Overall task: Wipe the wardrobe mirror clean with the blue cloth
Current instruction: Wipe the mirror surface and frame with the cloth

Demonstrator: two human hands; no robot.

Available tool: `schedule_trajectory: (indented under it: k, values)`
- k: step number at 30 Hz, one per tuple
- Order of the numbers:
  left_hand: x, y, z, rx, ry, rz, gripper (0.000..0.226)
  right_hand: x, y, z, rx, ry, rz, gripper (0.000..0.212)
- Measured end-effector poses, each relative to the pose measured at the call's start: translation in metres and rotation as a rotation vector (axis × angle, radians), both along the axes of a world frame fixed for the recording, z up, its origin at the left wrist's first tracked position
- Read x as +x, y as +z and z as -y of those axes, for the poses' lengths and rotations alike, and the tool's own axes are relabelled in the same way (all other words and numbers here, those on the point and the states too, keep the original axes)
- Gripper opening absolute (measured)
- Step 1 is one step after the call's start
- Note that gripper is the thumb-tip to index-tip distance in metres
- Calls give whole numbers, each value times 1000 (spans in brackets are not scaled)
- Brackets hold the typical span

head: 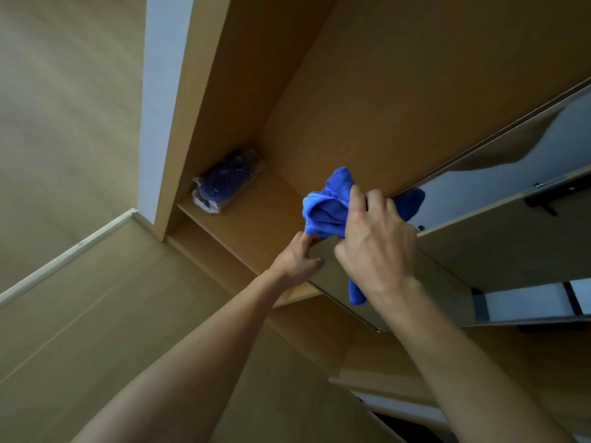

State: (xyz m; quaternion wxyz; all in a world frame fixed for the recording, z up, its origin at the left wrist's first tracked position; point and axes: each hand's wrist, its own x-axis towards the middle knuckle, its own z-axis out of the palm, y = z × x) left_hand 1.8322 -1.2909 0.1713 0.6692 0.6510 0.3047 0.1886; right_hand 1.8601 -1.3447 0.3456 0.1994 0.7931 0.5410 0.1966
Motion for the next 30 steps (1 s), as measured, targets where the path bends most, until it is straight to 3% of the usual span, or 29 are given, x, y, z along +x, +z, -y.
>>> schedule_trajectory:
  k: [2, 10, 15, 21, 25, 30]
  values:
    - [2, -5, 3, -25, 33, 28, 38, 1, -12, -3, -22, -6, -11, 65]
    - [4, -16, 11, -125, 93, 94, 24, 8, -50, -12, -52, 7, -126, 64]
    - [-3, -30, 15, -68, 93, 1, 59, 16, -37, -5, 6, 51, -194, 69]
    - [-12, -32, 21, -64, 84, -7, 75, 23, -18, 10, 130, 138, -155, 73]
    - [-9, -36, 23, -53, 126, -18, 68, 27, -27, 15, 130, 170, -153, 74]
    - [-12, -43, 16, -160, 177, 41, 41, 28, -54, 15, 97, 165, -220, 73]
